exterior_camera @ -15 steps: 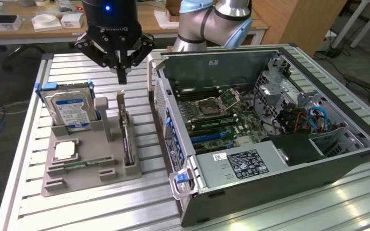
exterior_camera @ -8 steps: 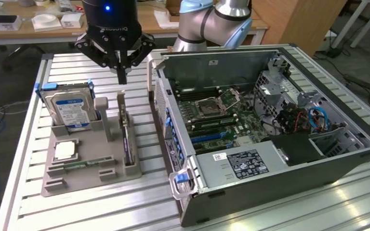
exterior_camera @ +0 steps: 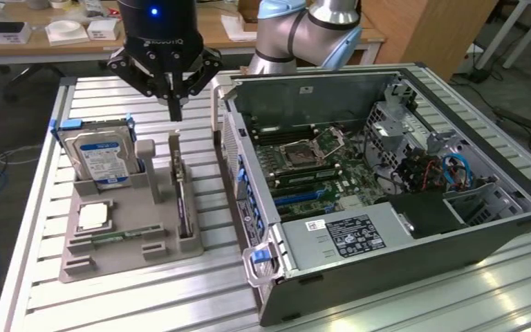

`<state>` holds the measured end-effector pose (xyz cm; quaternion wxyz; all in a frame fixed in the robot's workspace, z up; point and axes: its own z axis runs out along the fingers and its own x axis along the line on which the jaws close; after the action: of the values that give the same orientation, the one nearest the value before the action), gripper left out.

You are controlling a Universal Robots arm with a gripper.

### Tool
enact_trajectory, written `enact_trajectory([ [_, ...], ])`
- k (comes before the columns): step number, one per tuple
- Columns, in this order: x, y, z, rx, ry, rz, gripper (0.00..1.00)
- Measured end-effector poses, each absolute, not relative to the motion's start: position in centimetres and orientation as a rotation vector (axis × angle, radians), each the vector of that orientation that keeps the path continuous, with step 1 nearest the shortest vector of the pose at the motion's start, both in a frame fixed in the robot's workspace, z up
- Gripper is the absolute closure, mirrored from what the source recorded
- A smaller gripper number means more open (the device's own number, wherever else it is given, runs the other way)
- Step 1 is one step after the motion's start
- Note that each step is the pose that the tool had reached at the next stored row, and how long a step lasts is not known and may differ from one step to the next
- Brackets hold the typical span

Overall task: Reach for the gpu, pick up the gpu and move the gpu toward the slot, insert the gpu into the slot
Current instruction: 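Reach for the gpu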

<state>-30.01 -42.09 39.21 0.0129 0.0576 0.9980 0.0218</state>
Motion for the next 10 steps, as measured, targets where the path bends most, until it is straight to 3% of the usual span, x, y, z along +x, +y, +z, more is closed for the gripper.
enact_trajectory([
  [10, -31.2, -42.1, 39.2, 0.190, 3.109, 0.068, 0.90],
])
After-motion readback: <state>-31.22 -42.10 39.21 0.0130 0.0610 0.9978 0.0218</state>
